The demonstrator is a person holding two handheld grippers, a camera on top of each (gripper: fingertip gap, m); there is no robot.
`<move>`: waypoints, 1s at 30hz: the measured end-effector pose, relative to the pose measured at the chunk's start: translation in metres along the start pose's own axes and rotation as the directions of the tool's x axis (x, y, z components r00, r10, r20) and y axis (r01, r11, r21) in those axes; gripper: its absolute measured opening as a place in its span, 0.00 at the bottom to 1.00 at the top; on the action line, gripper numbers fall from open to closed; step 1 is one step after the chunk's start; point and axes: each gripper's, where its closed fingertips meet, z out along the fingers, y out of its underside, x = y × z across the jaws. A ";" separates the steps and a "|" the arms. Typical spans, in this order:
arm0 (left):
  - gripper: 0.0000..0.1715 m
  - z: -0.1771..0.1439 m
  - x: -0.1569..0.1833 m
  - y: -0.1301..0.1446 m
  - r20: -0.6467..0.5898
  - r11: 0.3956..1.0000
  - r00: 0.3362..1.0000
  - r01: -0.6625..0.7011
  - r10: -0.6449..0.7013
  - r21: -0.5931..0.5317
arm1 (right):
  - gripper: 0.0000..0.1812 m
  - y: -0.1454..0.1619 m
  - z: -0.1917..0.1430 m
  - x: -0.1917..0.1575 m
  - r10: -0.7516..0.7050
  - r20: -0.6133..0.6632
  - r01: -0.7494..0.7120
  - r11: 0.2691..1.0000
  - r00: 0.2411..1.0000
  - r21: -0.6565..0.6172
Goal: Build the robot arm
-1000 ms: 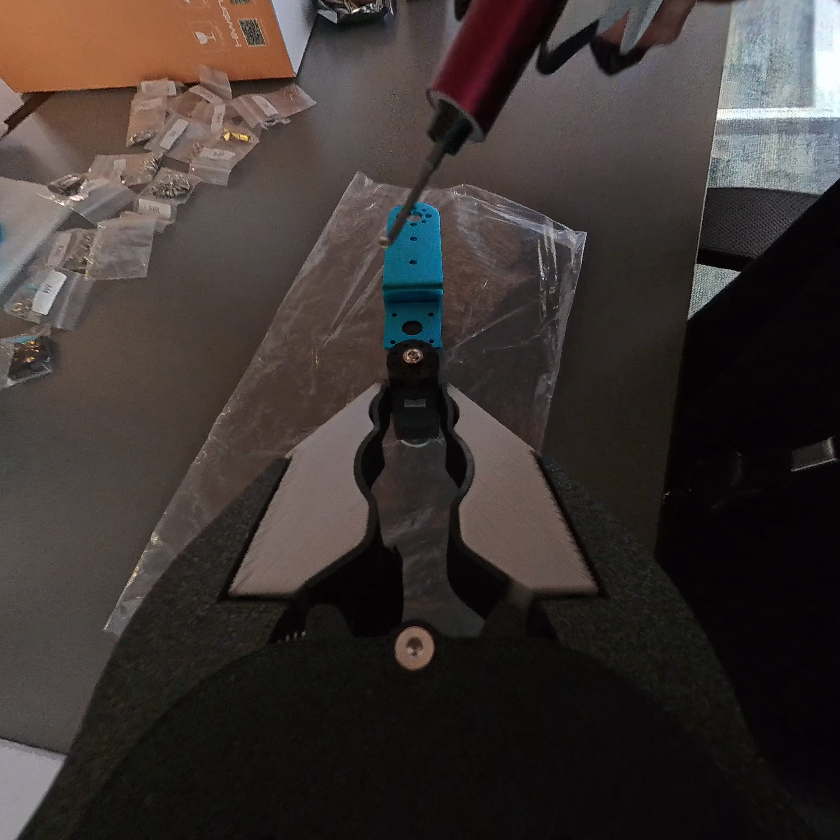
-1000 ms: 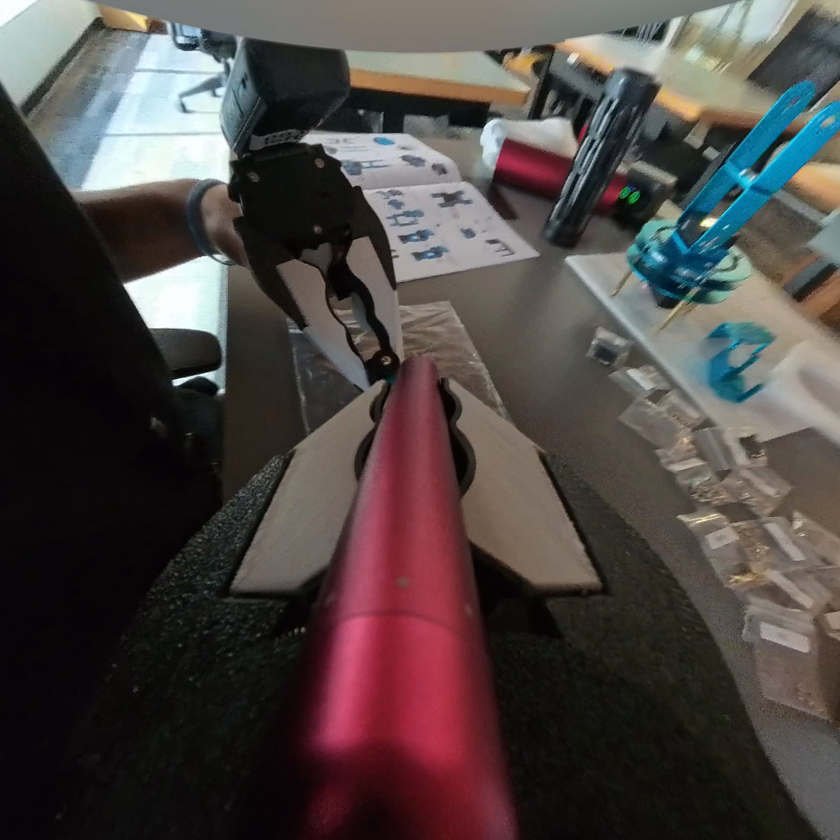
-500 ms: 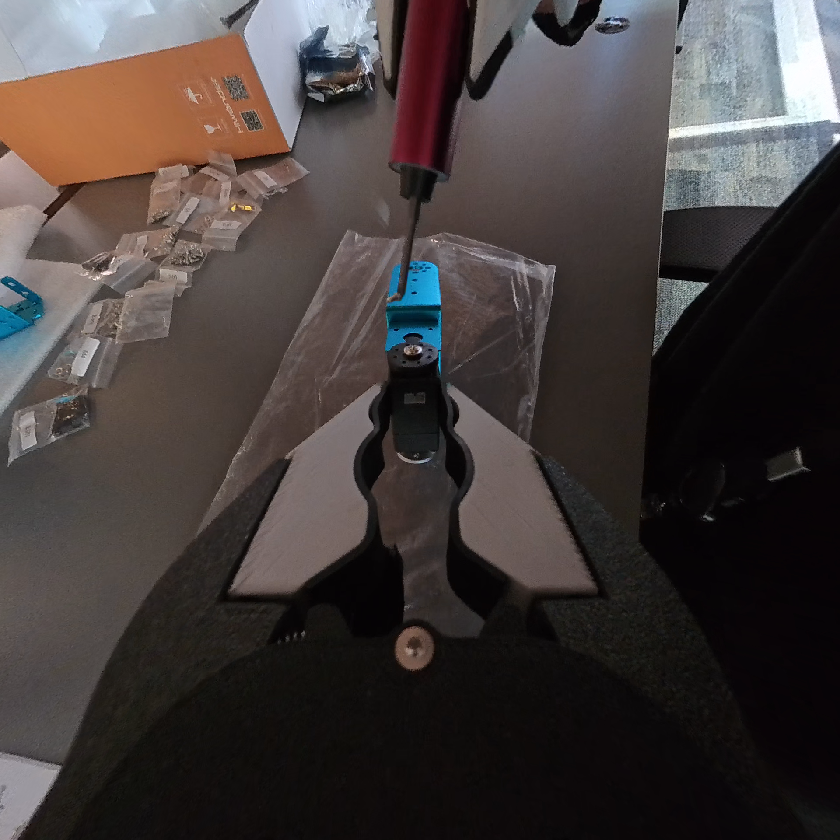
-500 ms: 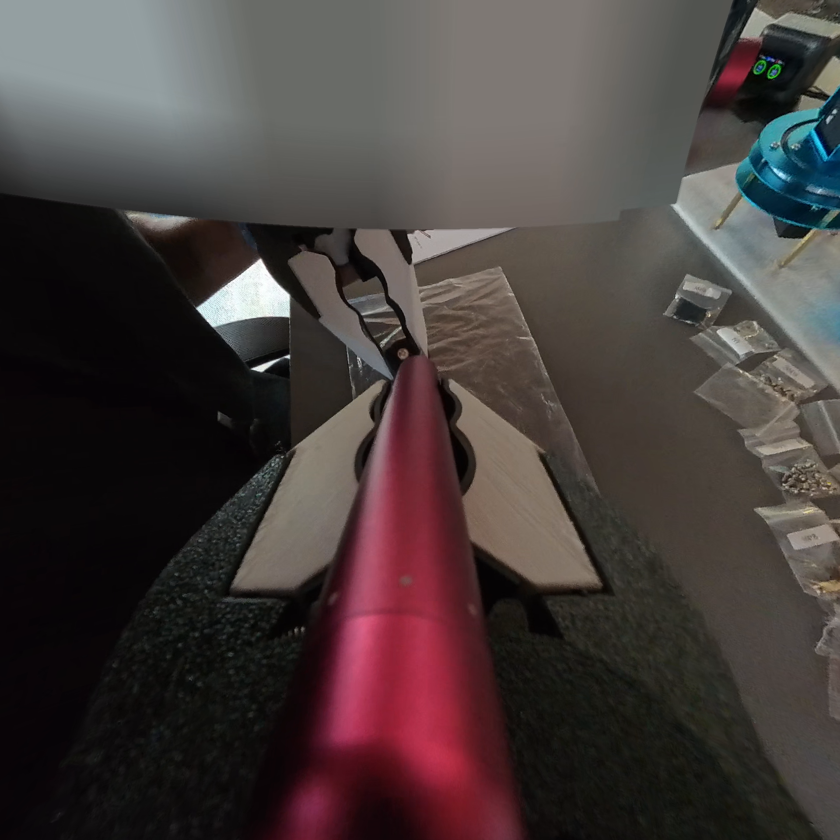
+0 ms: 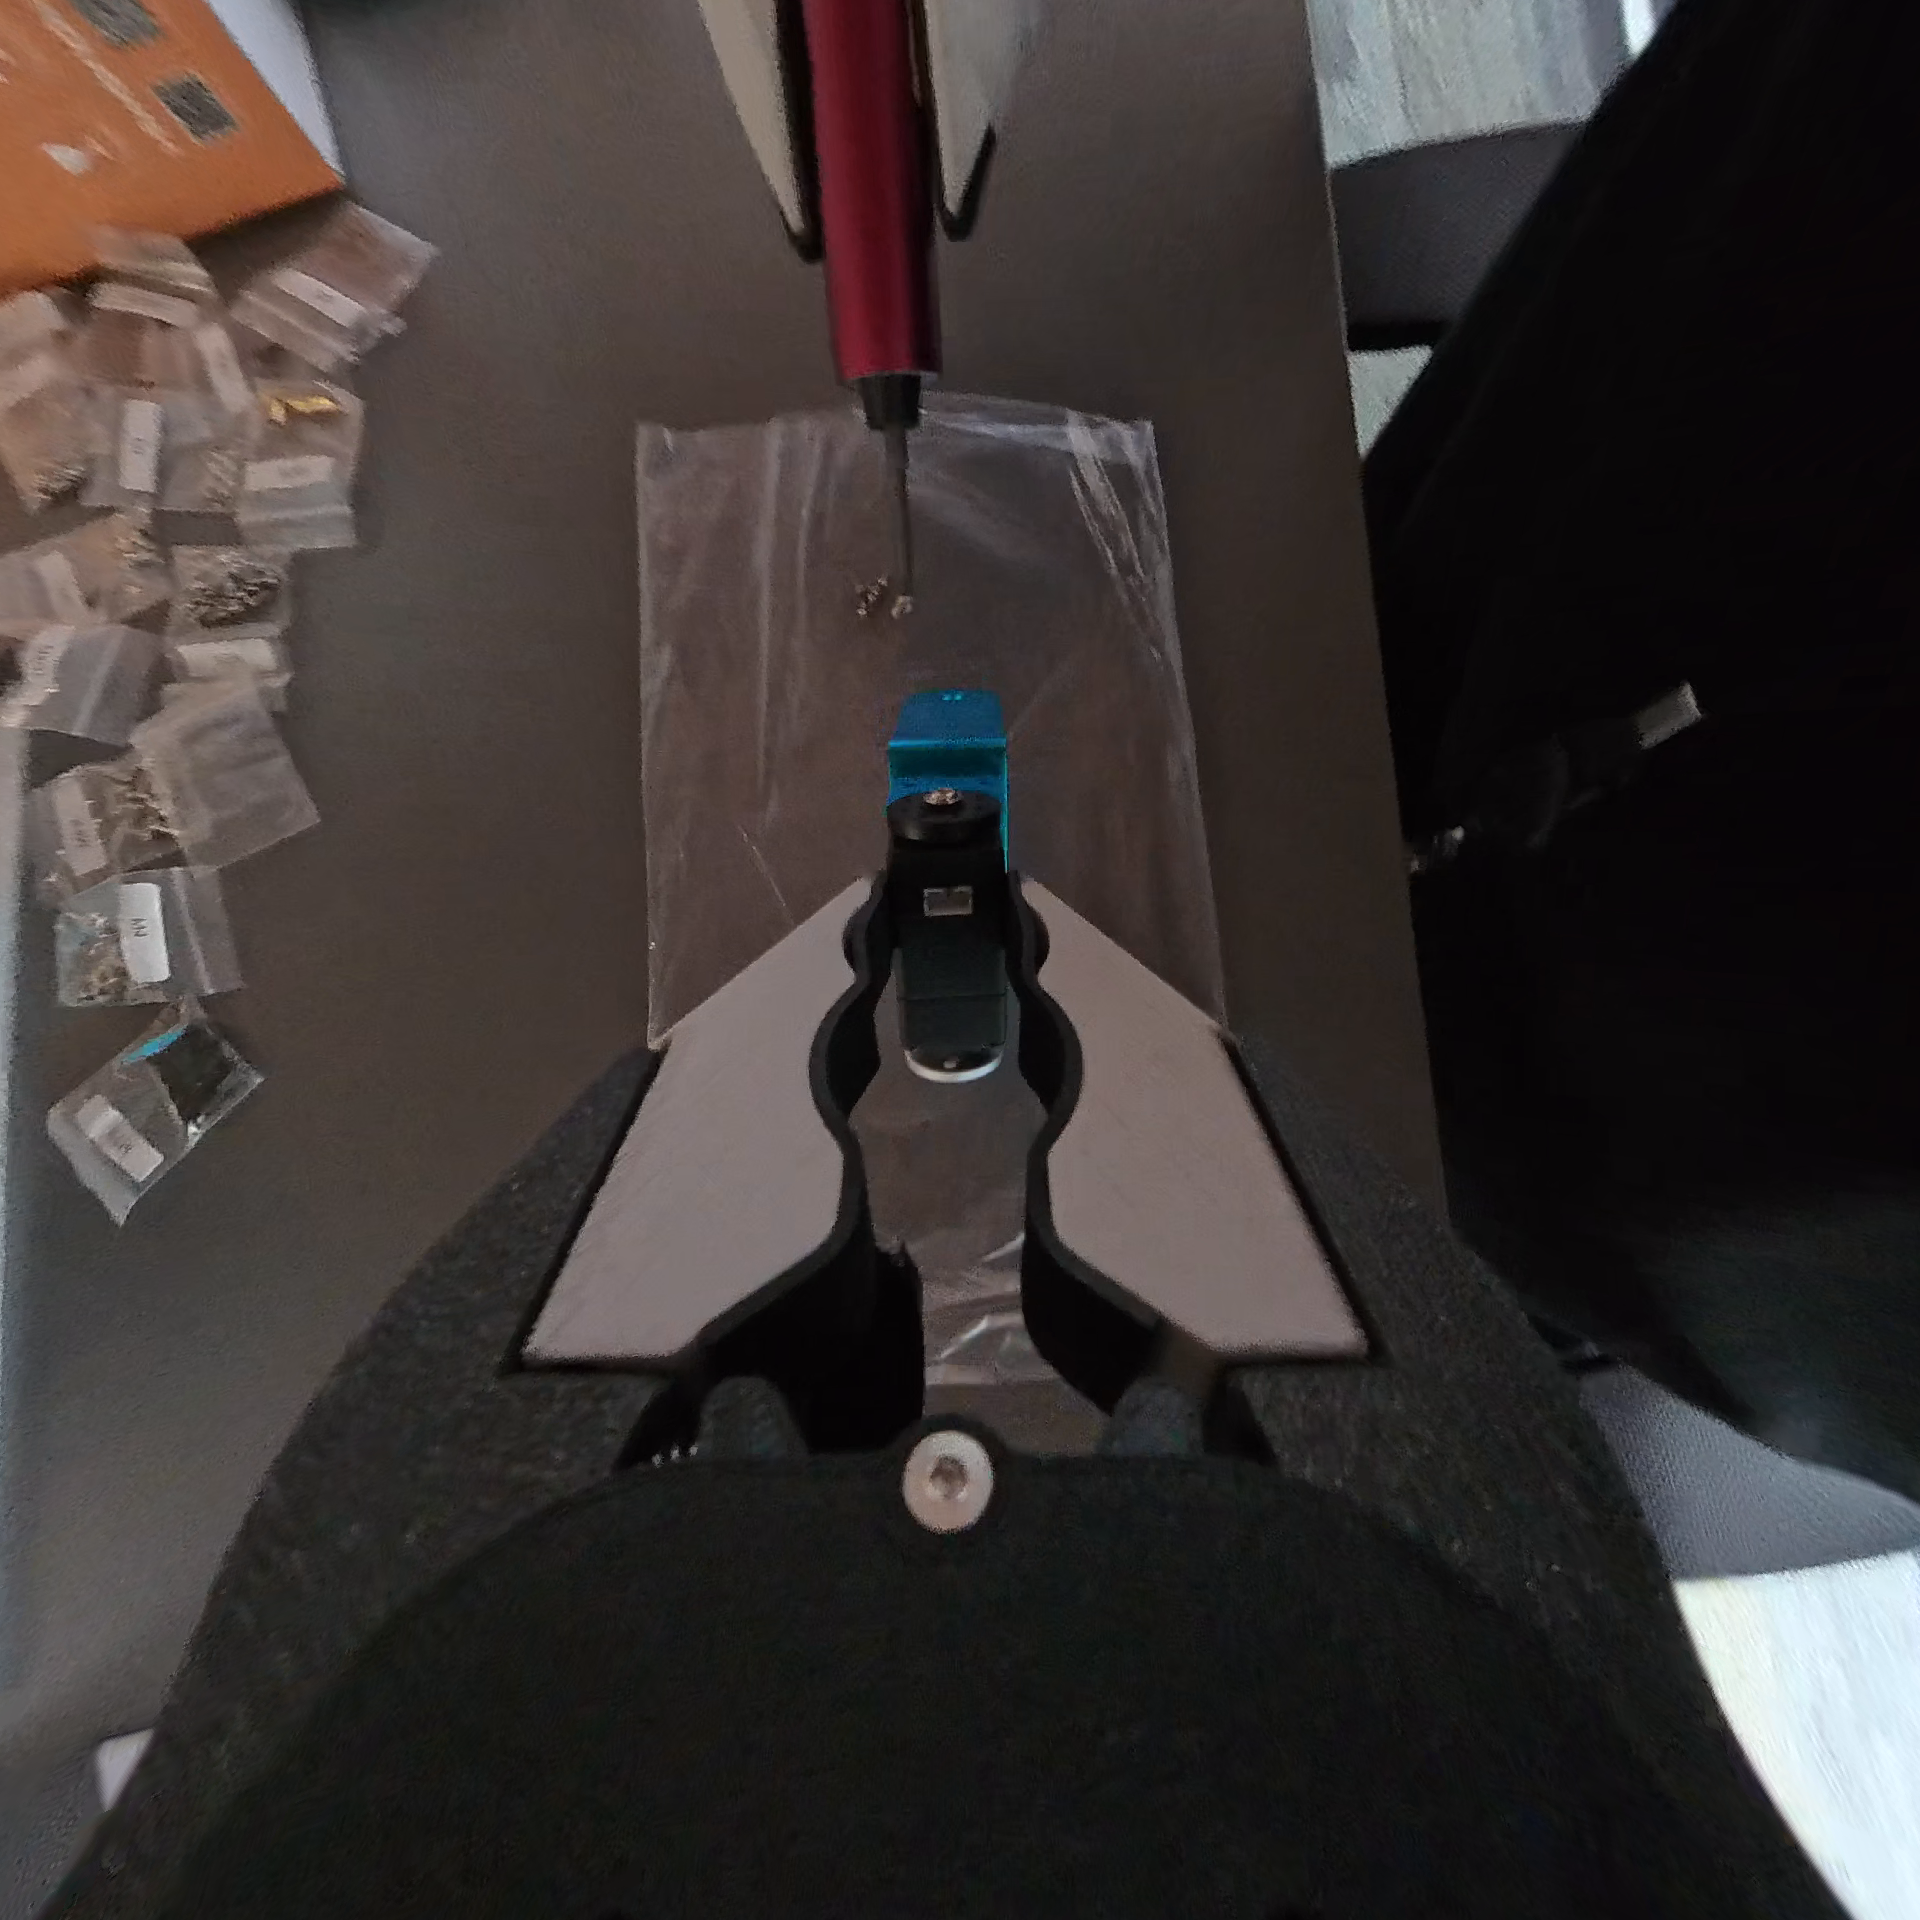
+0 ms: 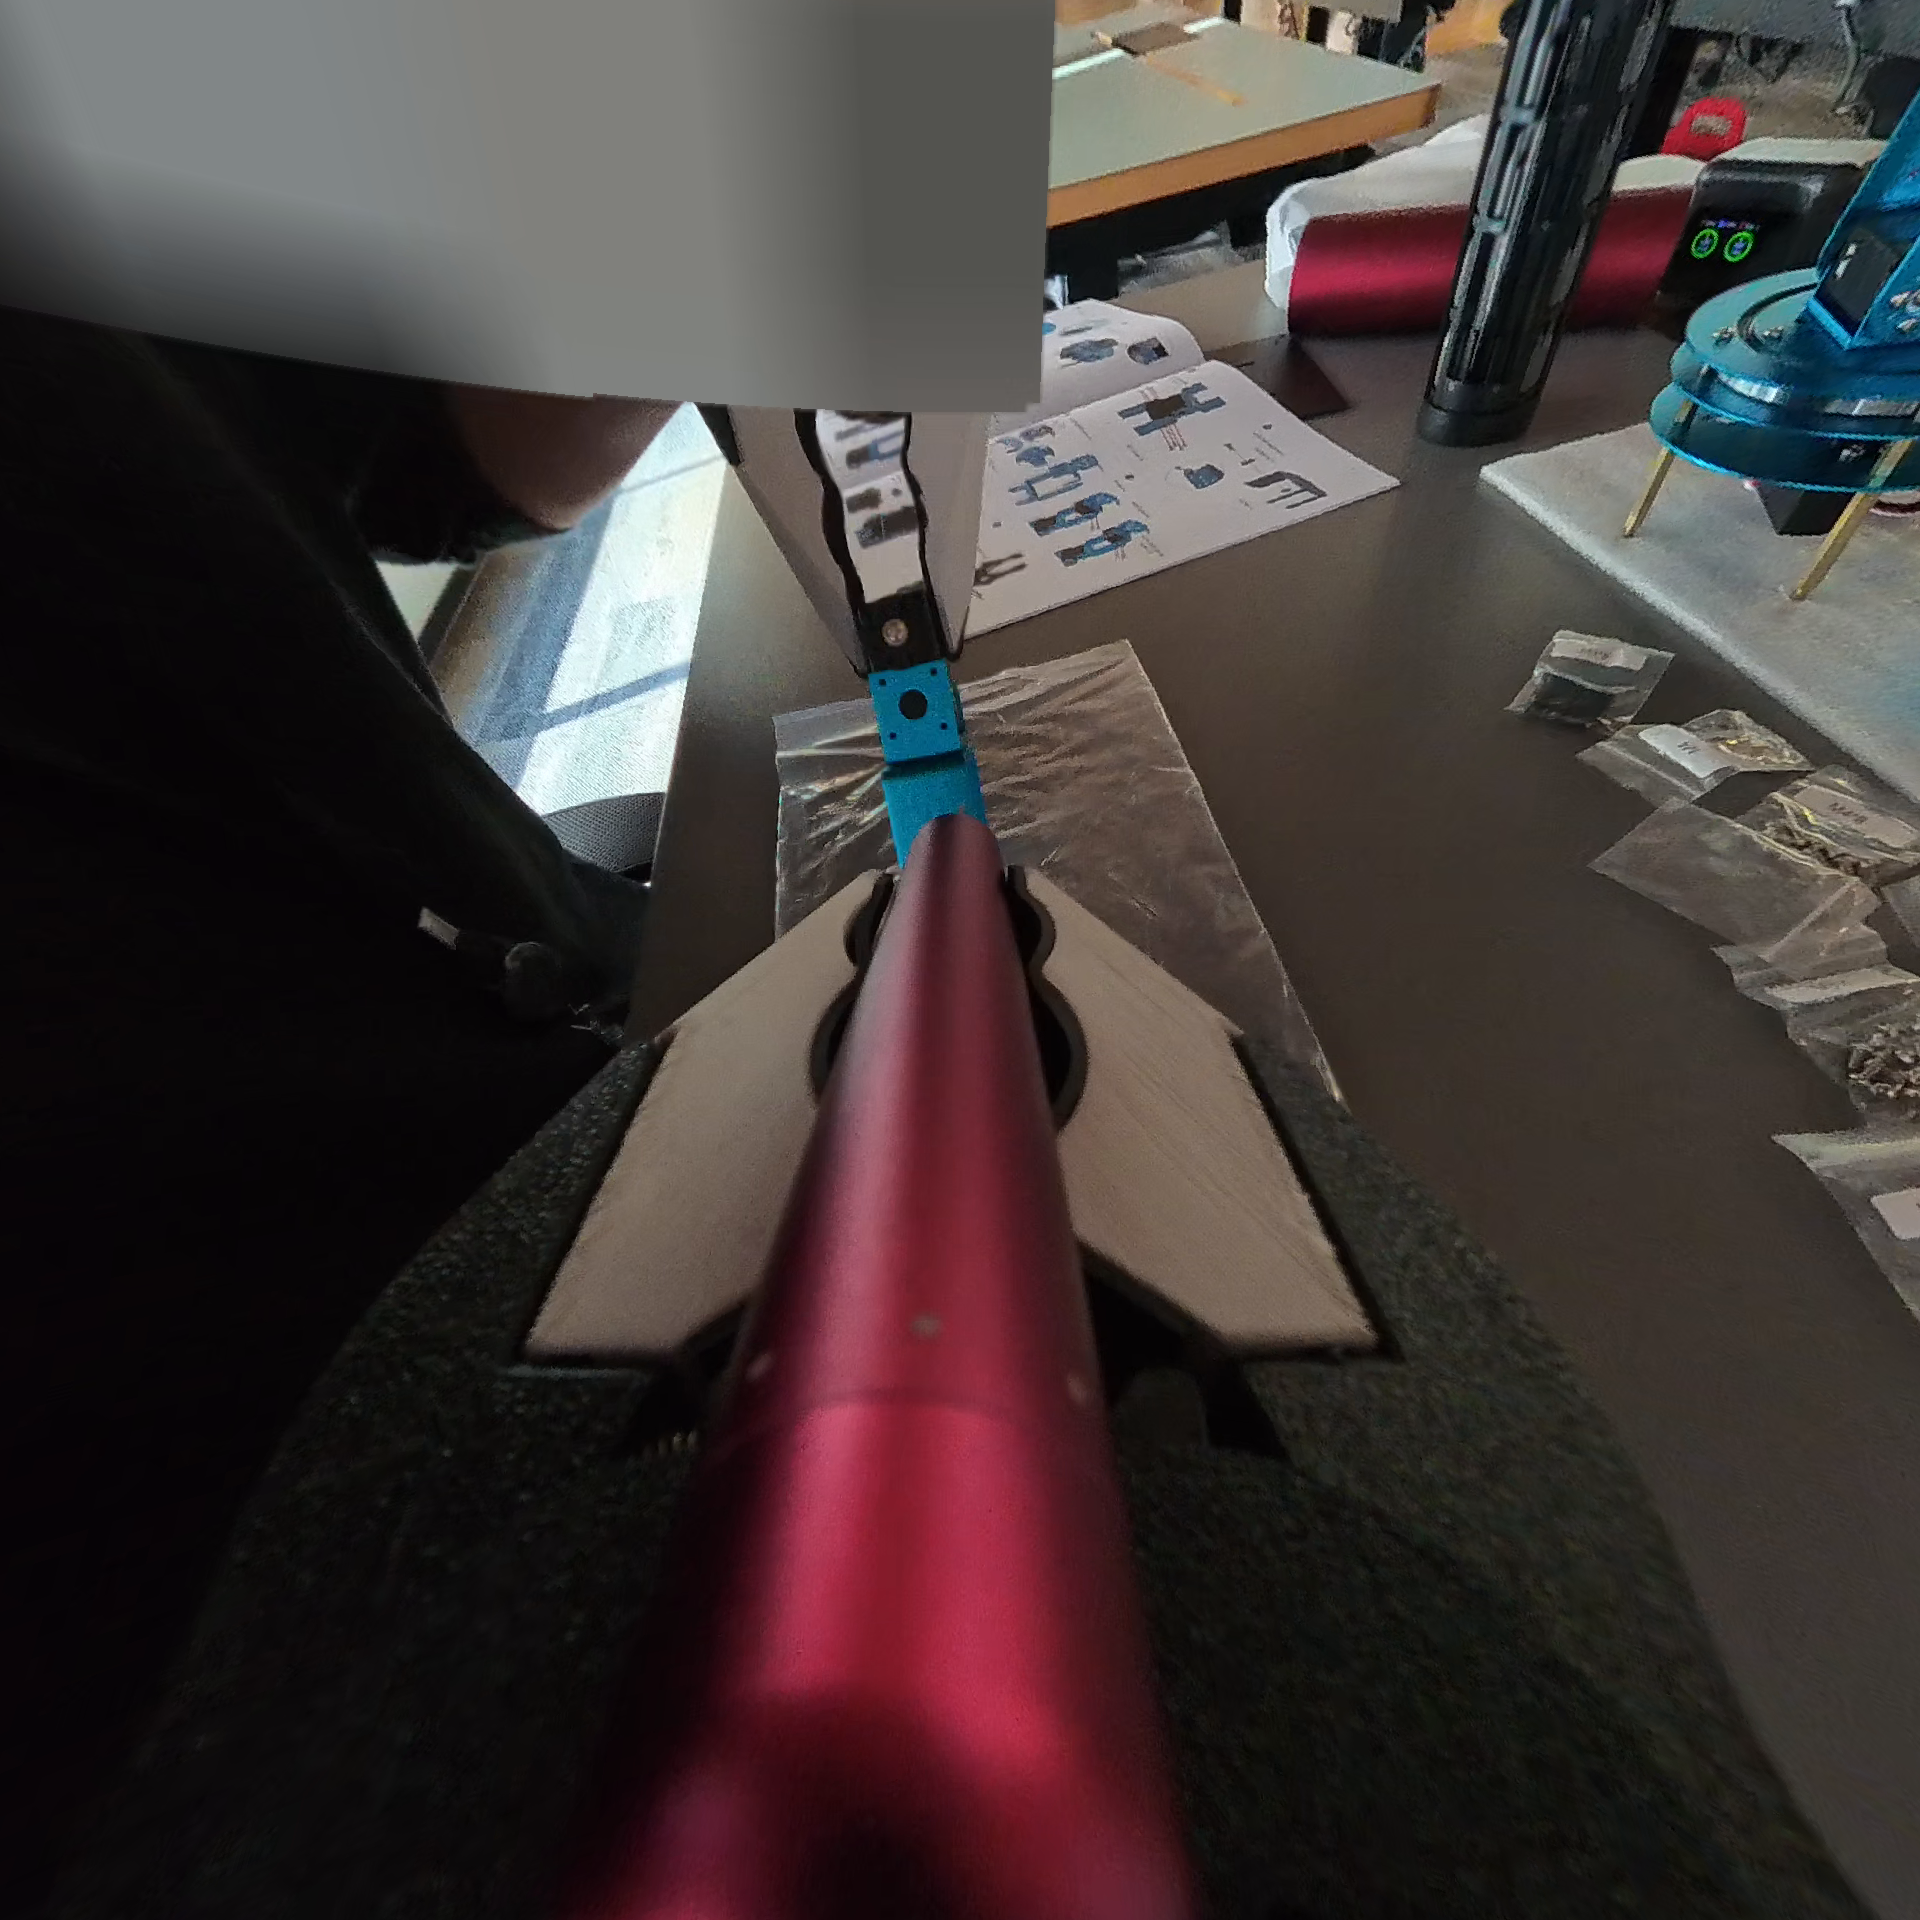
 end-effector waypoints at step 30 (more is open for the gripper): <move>0.18 0.037 0.002 -0.018 -0.017 0.920 1.000 -0.028 0.024 -0.392 | 0.13 0.024 -0.025 -0.024 -0.167 -0.028 0.169 0.982 0.986 0.090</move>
